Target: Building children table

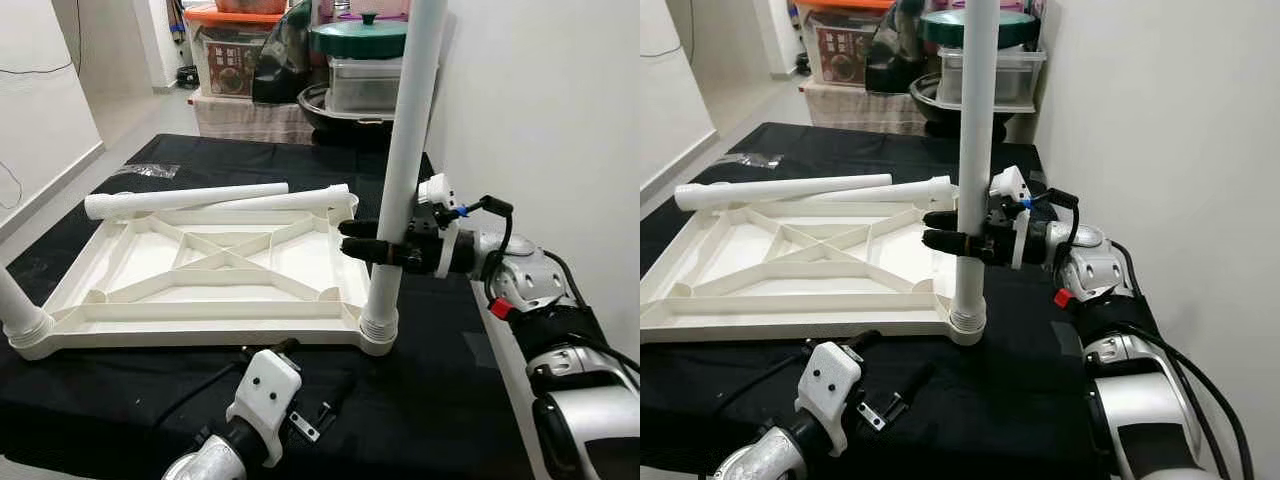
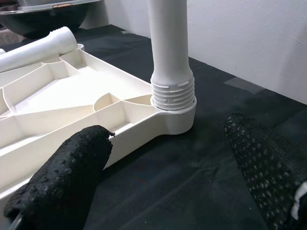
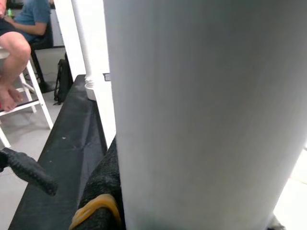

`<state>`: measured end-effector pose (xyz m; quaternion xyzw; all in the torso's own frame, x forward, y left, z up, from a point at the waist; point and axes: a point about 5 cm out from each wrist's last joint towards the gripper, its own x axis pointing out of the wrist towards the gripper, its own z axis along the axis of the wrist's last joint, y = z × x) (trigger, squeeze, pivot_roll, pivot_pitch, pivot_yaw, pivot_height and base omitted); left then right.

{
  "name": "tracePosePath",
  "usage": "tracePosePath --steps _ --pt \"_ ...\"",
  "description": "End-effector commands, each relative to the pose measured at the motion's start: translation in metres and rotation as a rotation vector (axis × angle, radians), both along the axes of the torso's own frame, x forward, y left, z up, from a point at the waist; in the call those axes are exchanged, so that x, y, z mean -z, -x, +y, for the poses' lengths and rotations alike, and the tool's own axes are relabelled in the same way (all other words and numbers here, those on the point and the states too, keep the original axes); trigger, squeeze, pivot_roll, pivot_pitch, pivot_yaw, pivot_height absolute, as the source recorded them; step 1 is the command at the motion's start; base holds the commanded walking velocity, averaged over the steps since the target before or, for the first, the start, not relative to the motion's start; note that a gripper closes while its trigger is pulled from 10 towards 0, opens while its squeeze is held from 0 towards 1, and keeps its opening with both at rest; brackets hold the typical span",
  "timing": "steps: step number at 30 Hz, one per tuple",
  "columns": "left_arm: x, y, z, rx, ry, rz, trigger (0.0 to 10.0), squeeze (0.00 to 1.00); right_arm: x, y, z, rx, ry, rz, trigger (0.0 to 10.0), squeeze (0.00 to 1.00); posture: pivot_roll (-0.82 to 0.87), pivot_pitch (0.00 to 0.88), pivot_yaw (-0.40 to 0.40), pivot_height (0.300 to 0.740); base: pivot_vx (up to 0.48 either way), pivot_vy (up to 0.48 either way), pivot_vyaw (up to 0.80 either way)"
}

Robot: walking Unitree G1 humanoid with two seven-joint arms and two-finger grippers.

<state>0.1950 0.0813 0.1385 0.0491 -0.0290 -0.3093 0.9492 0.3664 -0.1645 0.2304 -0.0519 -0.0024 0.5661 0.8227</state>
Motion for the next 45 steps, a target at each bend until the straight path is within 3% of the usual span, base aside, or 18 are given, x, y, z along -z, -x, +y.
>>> tracePosePath --steps 1,2,9,11,14,20,24,30,32,39,43,45 --pt "0.003 -0.001 0.001 -0.008 -0.015 0.013 10.0 0.0 0.022 0.001 -0.001 0.032 0.033 0.078 10.0 0.0 0.08 0.07 -0.038 0.74 0.0 0.0 0.0" --pt "0.004 -0.001 0.001 -0.008 -0.02 0.011 10.0 0.0 0.02 0.0 -0.004 0.057 -0.027 0.079 10.0 0.0 0.08 0.065 -0.04 0.74 0.0 0.0 0.0" --pt "0.005 0.0 0.001 -0.01 -0.024 0.007 10.0 0.0 0.022 0.001 -0.013 0.094 -0.027 0.079 10.0 0.0 0.08 0.061 -0.038 0.74 0.0 0.0 0.0" --pt "0.006 0.0 0.0 -0.006 -0.026 0.008 10.0 0.0 0.024 0.005 -0.028 0.123 -0.031 0.075 10.0 0.0 0.08 0.055 -0.036 0.74 0.0 0.0 0.0" --pt "0.007 0.0 0.0 -0.005 -0.025 0.011 10.0 0.0 0.024 0.01 -0.029 0.092 -0.033 0.076 10.0 0.0 0.08 0.053 -0.032 0.74 0.0 0.0 0.0" --pt "0.008 0.0 0.0 0.003 -0.03 0.018 10.0 0.0 0.029 0.027 -0.016 -0.043 -0.03 0.074 10.0 0.0 0.08 0.042 -0.027 0.74 0.0 0.0 0.0" --pt "0.009 0.0 0.0 0.004 -0.031 0.02 10.0 0.0 0.034 0.031 -0.011 -0.051 -0.011 0.075 10.0 0.0 0.08 0.039 -0.022 0.74 0.0 0.0 0.0" --pt "0.008 0.001 0.0 0.008 -0.032 0.016 10.0 0.0 0.038 0.028 -0.004 0.023 -0.021 0.071 10.0 0.0 0.08 0.038 -0.024 0.74 0.0 0.0 0.0" --pt "0.008 0.001 -0.001 0.011 -0.032 0.014 10.0 0.0 0.041 0.022 -0.001 0.115 -0.029 0.069 10.0 0.0 0.07 0.04 -0.029 0.74 0.0 0.0 0.0" --pt "0.007 0.001 -0.002 0.01 -0.033 0.011 10.0 0.0 0.041 0.018 0.0 0.222 -0.05 0.041 10.0 0.0 0.08 0.047 -0.03 0.74 0.0 0.0 0.0" --pt "0.006 0.0 -0.001 0.011 -0.033 0.009 10.0 0.0 0.042 0.013 0.0 0.356 -0.021 0.019 10.0 0.0 0.07 0.053 -0.031 0.74 0.0 0.0 0.0" --pt "0.006 0.0 -0.001 0.011 -0.033 0.009 10.0 0.0 0.042 0.013 0.0 0.356 -0.021 0.019 10.0 0.0 0.07 0.053 -0.031 0.74 0.0 0.0 0.0"
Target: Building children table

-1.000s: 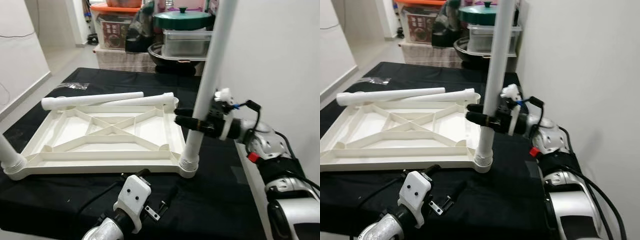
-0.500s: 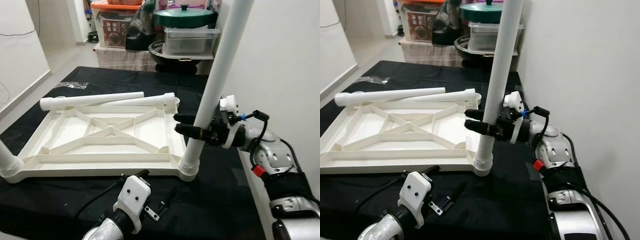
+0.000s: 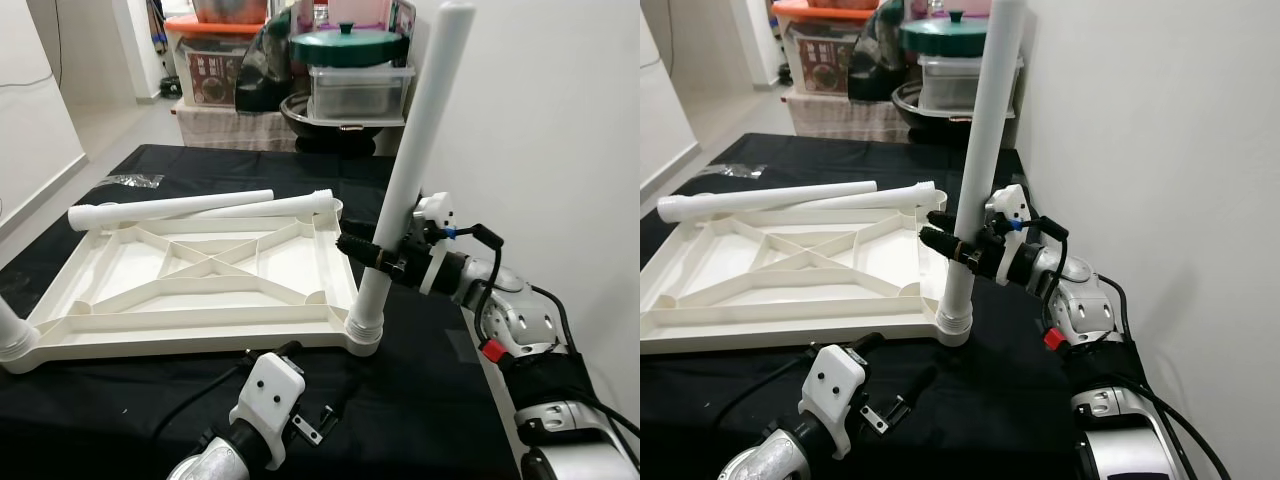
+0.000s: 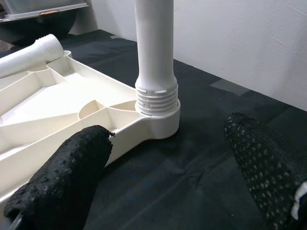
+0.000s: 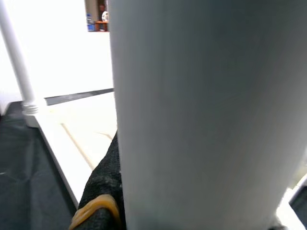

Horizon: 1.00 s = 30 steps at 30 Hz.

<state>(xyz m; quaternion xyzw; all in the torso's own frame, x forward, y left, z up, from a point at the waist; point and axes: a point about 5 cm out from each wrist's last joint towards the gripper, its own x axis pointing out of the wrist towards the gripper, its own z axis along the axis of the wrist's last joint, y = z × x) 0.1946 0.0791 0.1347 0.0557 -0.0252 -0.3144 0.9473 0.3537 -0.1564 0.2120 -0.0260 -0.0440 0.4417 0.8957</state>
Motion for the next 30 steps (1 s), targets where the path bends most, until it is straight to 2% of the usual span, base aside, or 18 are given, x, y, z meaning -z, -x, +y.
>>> tracePosePath --steps 1,3,6,9,10,12,14,15,18,24,25,28,30 --pt "0.002 -0.001 0.001 0.002 -0.018 0.004 10.0 0.0 0.023 -0.002 -0.009 0.112 0.067 0.08 10.0 0.0 0.07 0.056 -0.031 0.74 0.0 0.0 0.0" --pt "0.002 -0.001 0.001 0.002 -0.018 0.004 10.0 0.0 0.023 -0.002 -0.009 0.112 0.067 0.08 10.0 0.0 0.07 0.056 -0.031 0.74 0.0 0.0 0.0" --pt "0.0 -0.001 0.0 0.005 -0.016 0.001 10.0 0.0 0.02 -0.012 -0.002 0.317 0.091 0.038 10.0 0.0 0.07 0.062 -0.032 0.74 0.0 0.0 0.0" --pt "0.0 -0.001 0.0 0.005 -0.016 0.001 10.0 0.0 0.02 -0.014 0.0 0.355 0.092 0.039 10.0 0.0 0.07 0.062 -0.032 0.74 0.0 0.0 0.0" --pt "0.0 -0.001 0.0 0.004 -0.016 0.0 10.0 0.0 0.022 -0.016 0.002 0.403 0.097 0.06 10.0 0.0 0.07 0.064 -0.036 0.74 0.0 0.0 0.0" --pt "0.0 -0.001 0.0 0.004 -0.016 0.0 10.0 0.0 0.022 -0.016 0.002 0.403 0.097 0.06 10.0 0.0 0.07 0.064 -0.036 0.74 0.0 0.0 0.0" --pt "0.0 -0.002 -0.001 0.003 -0.015 0.0 10.0 0.0 0.024 -0.022 0.003 0.503 0.102 0.077 10.0 0.0 0.07 0.064 -0.038 0.74 0.0 0.0 0.0" --pt "0.0 -0.002 -0.001 0.003 -0.015 0.0 10.0 0.0 0.024 -0.022 0.003 0.503 0.102 0.077 10.0 0.0 0.07 0.064 -0.038 0.74 0.0 0.0 0.0" --pt "0.001 -0.002 -0.002 0.002 -0.014 0.001 10.0 0.0 0.024 -0.031 -0.003 0.693 0.064 0.133 10.0 0.0 0.06 0.064 -0.041 0.74 0.0 0.0 0.0" --pt "0.001 -0.002 -0.002 0.003 -0.013 0.003 10.0 0.0 0.023 -0.036 -0.001 0.803 0.035 0.179 10.0 0.0 0.06 0.066 -0.045 0.74 0.0 0.0 0.0" --pt "0.002 -0.002 -0.002 0.004 -0.012 0.003 10.0 0.0 0.023 -0.038 0.0 0.863 0.034 0.194 10.0 0.0 0.06 0.068 -0.049 0.74 0.0 0.0 0.0" --pt "0.002 -0.002 -0.003 0.003 -0.011 0.004 10.0 0.0 0.023 -0.039 0.001 0.911 0.018 0.2 10.0 0.0 0.06 0.068 -0.048 0.74 0.0 0.0 0.0" --pt "0.002 -0.002 -0.003 0.002 -0.011 0.004 10.0 0.0 0.022 -0.04 0.002 1.011 0.001 0.205 10.0 0.0 0.06 0.068 -0.052 0.74 0.0 0.0 0.0"
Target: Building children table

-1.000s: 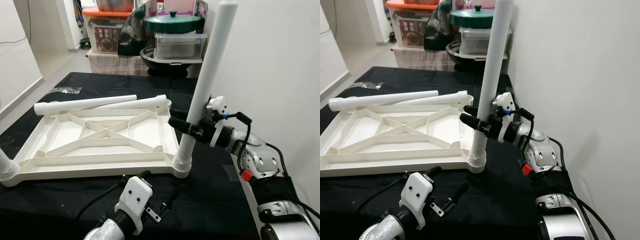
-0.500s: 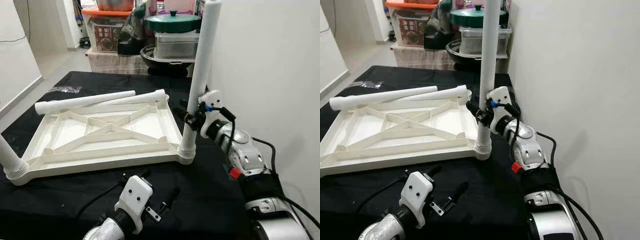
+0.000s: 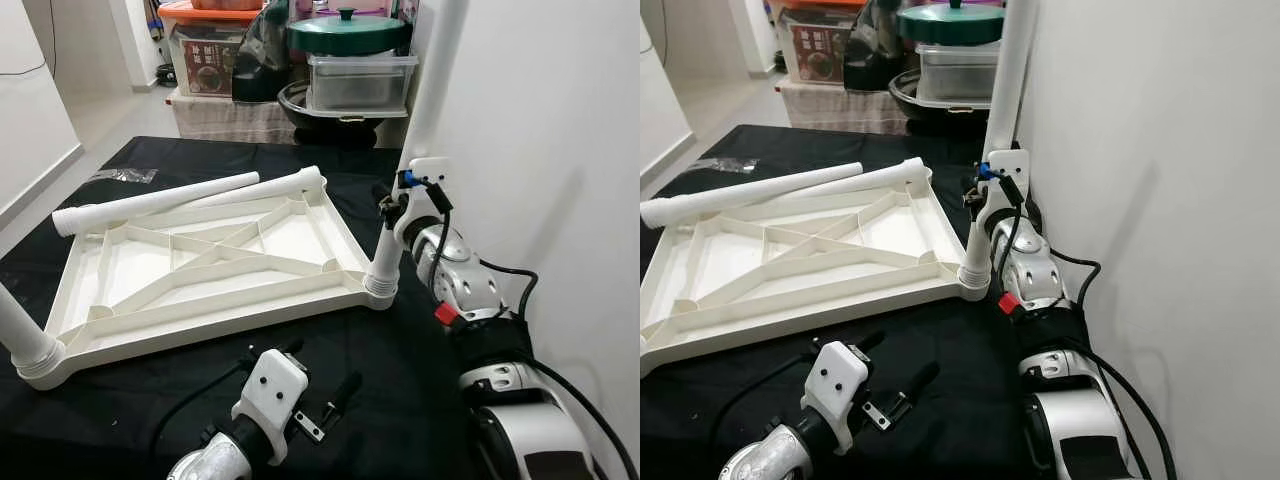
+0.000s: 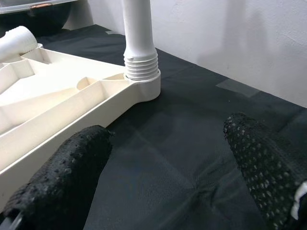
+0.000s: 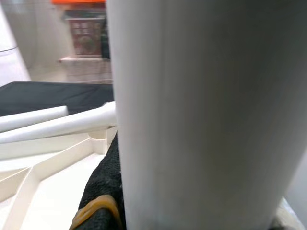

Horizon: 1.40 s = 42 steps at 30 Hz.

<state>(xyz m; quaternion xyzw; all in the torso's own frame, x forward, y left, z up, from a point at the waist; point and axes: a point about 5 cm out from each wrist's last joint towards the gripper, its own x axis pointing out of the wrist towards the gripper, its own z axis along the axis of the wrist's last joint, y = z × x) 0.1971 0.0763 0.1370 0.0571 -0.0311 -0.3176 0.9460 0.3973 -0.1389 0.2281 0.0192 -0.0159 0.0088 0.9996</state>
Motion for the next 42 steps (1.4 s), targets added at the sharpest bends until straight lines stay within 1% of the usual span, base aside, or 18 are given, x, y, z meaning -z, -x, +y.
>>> tracePosePath --steps 1,2,4,5,6,7,8,10,13,15,17,18,20,25,27,38,40,42 --pt "0.004 0.0 0.0 -0.005 -0.012 0.015 10.0 0.0 0.038 0.003 -0.016 0.108 0.04 0.159 10.0 0.0 0.06 0.068 -0.052 0.74 0.0 0.0 0.0" --pt "0.004 0.0 0.0 -0.007 -0.012 0.015 10.0 0.0 0.037 0.003 -0.017 0.171 0.062 0.15 10.0 0.0 0.06 0.069 -0.053 0.74 0.0 0.0 0.0" --pt "0.004 0.0 0.0 -0.007 -0.012 0.015 10.0 0.0 0.037 0.003 -0.017 0.171 0.062 0.15 10.0 0.0 0.06 0.069 -0.053 0.74 0.0 0.0 0.0" --pt "0.004 0.0 0.0 -0.006 -0.012 0.015 10.0 0.0 0.035 0.003 -0.017 0.227 0.077 0.144 10.0 0.0 0.07 0.072 -0.052 0.74 0.0 0.0 0.0" --pt "0.004 0.0 0.0 -0.006 -0.012 0.015 10.0 0.0 0.035 0.003 -0.017 0.227 0.077 0.144 10.0 0.0 0.07 0.072 -0.052 0.74 0.0 0.0 0.0" --pt "0.005 0.0 0.0 -0.006 -0.012 0.016 10.0 0.0 0.032 0.005 -0.016 0.311 0.082 0.116 10.0 0.0 0.06 0.07 -0.054 0.74 0.0 0.0 0.0" --pt "0.005 0.0 0.0 -0.006 -0.012 0.016 10.0 0.0 0.032 0.005 -0.016 0.311 0.082 0.116 10.0 0.0 0.06 0.07 -0.054 0.74 0.0 0.0 0.0" --pt "0.005 0.0 0.0 -0.006 -0.012 0.019 10.0 0.0 0.027 0.008 -0.012 0.429 0.091 0.079 10.0 0.0 0.06 0.069 -0.052 0.74 0.0 0.0 0.0" --pt "0.005 0.0 0.0 -0.005 -0.013 0.02 10.0 0.0 0.025 0.01 -0.008 0.494 0.072 0.076 10.0 0.0 0.07 0.064 -0.054 0.74 0.0 0.0 0.0" --pt "0.006 0.001 0.0 -0.005 -0.013 0.023 10.0 0.0 0.027 0.016 -0.002 0.614 0.053 0.107 10.0 0.0 0.06 0.059 -0.056 0.74 0.0 0.0 0.0" --pt "0.007 0.001 -0.001 -0.004 -0.014 0.025 10.0 0.0 0.03 0.019 0.003 0.664 0.03 0.131 10.0 0.0 0.06 0.057 -0.056 0.74 0.0 0.0 0.0" --pt "0.007 0.001 -0.001 -0.004 -0.014 0.025 10.0 0.0 0.03 0.019 0.003 0.664 0.03 0.131 10.0 0.0 0.06 0.057 -0.056 0.74 0.0 0.0 0.0" --pt "0.007 0.001 -0.001 -0.001 -0.015 0.025 10.0 0.0 0.032 0.023 0.012 0.675 -0.023 0.132 10.0 0.0 0.06 0.053 -0.056 0.74 0.0 0.0 0.0" --pt "0.008 0.001 -0.001 0.0 -0.012 0.027 10.0 0.0 0.032 0.025 0.024 0.717 -0.058 0.143 10.0 0.0 0.06 0.049 -0.057 0.74 0.0 0.0 0.0" --pt "0.008 0.001 -0.001 0.0 -0.012 0.027 10.0 0.0 0.032 0.025 0.024 0.717 -0.058 0.143 10.0 0.0 0.06 0.049 -0.057 0.74 0.0 0.0 0.0" --pt "0.008 0.001 -0.002 0.002 -0.01 0.027 10.0 0.0 0.025 0.028 0.04 0.724 0.015 0.1 10.0 0.0 0.06 0.045 -0.064 0.74 0.0 0.0 0.0" --pt "0.008 0.001 -0.003 0.002 -0.011 0.027 10.0 0.0 0.022 0.028 0.041 0.72 0.019 0.078 10.0 0.0 0.06 0.045 -0.064 0.74 0.0 0.0 0.0" --pt "0.007 0.0 -0.002 0.002 -0.011 0.026 10.0 0.0 0.011 0.029 0.047 0.7 0.039 0.015 10.0 0.0 0.06 0.05 -0.065 0.74 0.0 0.0 0.0"
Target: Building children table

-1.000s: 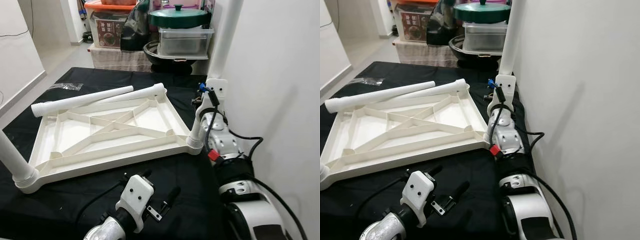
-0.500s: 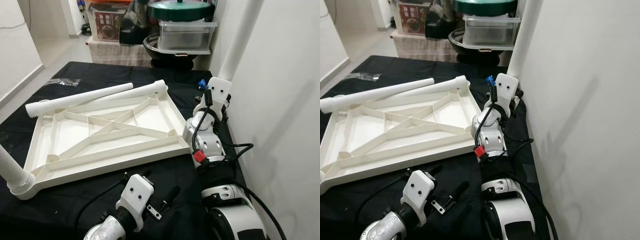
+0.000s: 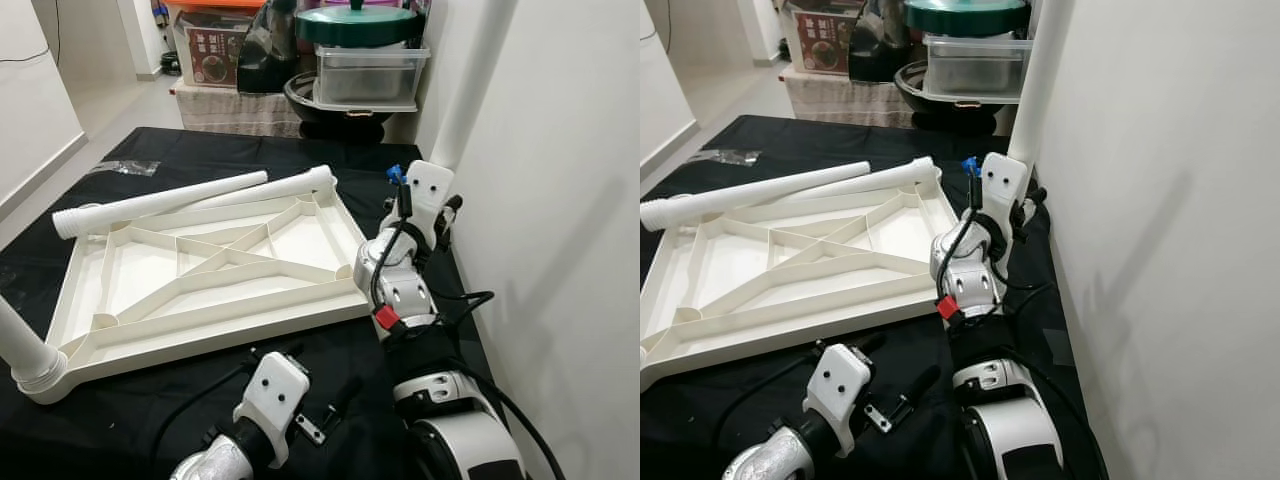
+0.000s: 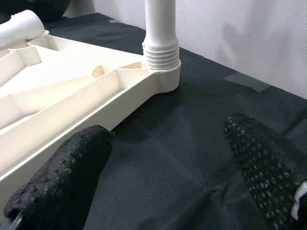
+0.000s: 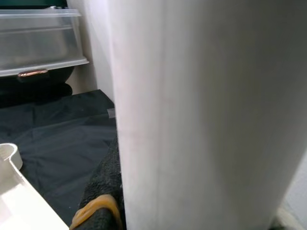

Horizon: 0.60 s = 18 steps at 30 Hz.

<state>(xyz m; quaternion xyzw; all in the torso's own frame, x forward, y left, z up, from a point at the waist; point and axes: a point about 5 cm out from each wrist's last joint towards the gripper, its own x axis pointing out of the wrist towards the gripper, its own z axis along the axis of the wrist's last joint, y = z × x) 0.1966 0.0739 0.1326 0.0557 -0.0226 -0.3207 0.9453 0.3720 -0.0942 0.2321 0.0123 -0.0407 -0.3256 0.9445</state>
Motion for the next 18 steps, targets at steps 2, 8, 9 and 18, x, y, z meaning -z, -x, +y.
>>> tracePosePath --steps 2,8,9,18 --pt "0.003 0.0 0.0 -0.003 -0.008 0.007 10.0 0.0 0.012 0.004 0.004 0.014 0.029 0.048 10.0 0.0 0.06 0.05 -0.066 0.74 0.0 0.0 0.0" --pt "0.002 -0.001 0.0 -0.002 -0.009 0.003 10.0 0.0 0.021 0.005 0.004 0.029 0.007 0.084 10.0 0.0 0.06 0.053 -0.066 0.74 0.0 0.0 0.0" --pt "0.002 -0.002 -0.001 -0.003 -0.009 0.003 10.0 0.0 0.025 0.005 0.002 0.043 -0.011 0.104 10.0 0.0 0.06 0.055 -0.067 0.74 0.0 0.0 0.0" --pt "0.001 -0.003 -0.001 -0.003 -0.007 0.001 10.0 0.0 0.033 0.005 -0.009 0.13 -0.037 0.127 10.0 0.0 0.06 0.059 -0.07 0.74 0.0 0.0 0.0"
